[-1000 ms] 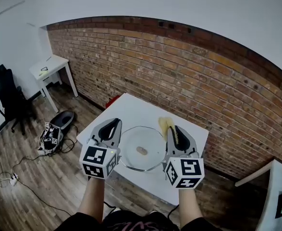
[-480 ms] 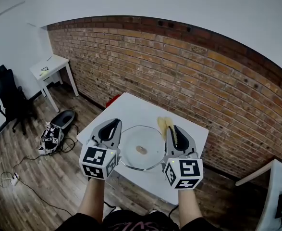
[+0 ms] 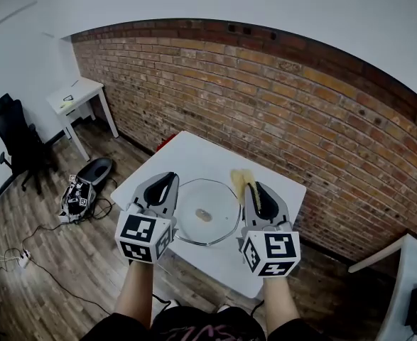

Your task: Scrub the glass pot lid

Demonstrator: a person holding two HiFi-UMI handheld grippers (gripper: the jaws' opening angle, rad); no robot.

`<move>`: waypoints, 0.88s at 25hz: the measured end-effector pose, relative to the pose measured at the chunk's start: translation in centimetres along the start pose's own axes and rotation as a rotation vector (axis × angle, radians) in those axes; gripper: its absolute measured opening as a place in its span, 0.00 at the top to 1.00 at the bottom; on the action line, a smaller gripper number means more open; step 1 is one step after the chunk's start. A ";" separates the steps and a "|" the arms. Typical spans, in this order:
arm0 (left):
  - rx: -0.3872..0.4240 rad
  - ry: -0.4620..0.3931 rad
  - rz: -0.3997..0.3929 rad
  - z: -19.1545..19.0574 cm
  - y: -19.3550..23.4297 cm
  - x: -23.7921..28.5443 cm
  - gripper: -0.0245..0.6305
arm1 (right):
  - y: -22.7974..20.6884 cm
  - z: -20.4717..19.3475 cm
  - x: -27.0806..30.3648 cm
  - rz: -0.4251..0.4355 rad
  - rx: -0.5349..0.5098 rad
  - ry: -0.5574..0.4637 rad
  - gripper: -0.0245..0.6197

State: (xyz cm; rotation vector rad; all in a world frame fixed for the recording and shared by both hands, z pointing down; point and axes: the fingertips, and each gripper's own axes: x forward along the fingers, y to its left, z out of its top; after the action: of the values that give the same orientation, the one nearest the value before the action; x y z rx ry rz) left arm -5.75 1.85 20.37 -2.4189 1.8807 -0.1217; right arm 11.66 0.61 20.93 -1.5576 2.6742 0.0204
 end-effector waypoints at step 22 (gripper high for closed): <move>-0.017 0.045 0.003 -3.2 2.4 4.5 0.93 | -1.6 -2.7 4.5 0.010 0.001 0.041 0.87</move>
State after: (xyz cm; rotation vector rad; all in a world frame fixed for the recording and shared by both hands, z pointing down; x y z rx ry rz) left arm -7.30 -3.10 23.31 -2.4452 1.9111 -0.1613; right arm 10.74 -4.14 23.47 -1.5615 2.7120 -0.0125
